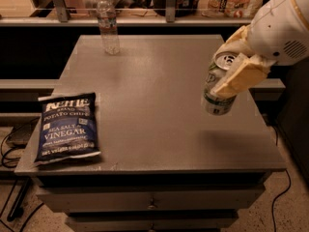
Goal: Move 7up can near blue chip bag
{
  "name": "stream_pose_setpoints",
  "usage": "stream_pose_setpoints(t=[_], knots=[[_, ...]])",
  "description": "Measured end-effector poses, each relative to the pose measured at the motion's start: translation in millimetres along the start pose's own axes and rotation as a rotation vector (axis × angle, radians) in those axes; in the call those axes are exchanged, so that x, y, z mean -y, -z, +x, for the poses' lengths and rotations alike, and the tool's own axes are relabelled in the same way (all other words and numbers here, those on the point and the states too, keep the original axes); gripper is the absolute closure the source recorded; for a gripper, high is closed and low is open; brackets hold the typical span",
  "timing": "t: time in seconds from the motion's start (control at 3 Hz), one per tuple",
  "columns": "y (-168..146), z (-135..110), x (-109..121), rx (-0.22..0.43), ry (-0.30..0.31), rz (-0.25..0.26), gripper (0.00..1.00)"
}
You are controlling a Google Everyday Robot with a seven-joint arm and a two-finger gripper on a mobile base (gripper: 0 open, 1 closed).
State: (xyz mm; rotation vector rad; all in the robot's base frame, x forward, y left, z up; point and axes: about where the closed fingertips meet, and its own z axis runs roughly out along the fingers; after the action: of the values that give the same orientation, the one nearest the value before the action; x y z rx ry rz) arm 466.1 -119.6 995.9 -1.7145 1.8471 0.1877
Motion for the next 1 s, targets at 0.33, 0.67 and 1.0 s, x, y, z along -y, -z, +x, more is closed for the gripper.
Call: stream_pose_setpoints(t=[0.33,0.67,1.0], knots=[[-17.7,-19.1,-3.1,-0.005,0.029,-0.03,1.0],[-45.0,-49.6,-8.7,0.039,0.072,-0.085,1.0],[-79.2,-83.1,-19.0,0.08,0.12,-0.153,1.0]])
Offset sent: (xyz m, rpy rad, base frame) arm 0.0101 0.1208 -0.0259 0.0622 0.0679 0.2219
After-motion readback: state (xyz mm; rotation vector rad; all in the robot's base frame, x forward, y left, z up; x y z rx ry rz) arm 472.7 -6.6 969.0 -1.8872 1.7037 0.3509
